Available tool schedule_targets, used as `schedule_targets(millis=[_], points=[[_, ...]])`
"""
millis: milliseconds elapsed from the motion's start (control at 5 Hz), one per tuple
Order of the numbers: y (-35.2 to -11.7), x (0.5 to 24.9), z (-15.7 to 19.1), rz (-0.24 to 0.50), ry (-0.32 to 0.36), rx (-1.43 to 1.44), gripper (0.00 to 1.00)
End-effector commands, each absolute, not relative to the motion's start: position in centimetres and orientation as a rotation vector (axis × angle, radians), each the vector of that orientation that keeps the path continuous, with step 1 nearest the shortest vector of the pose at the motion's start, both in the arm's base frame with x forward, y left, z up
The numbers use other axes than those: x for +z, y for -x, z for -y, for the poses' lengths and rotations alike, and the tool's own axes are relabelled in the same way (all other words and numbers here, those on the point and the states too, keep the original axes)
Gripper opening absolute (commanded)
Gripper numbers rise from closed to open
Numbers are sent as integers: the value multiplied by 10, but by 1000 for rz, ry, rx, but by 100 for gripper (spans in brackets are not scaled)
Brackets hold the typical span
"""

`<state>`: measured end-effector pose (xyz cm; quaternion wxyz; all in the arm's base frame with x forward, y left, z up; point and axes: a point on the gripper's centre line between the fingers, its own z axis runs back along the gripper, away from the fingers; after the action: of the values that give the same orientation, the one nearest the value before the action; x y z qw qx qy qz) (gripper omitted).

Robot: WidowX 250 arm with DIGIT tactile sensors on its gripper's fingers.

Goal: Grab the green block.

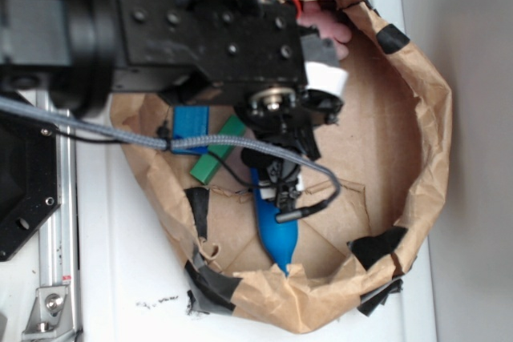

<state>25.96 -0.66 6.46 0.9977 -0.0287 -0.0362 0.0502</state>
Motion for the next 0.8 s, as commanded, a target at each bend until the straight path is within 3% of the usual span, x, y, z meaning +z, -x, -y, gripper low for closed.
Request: schedule_targets(millis=[0,600], points=[[-242,45,-10,52,-1,127,100],[-243,37,-22,63,31,276,100]])
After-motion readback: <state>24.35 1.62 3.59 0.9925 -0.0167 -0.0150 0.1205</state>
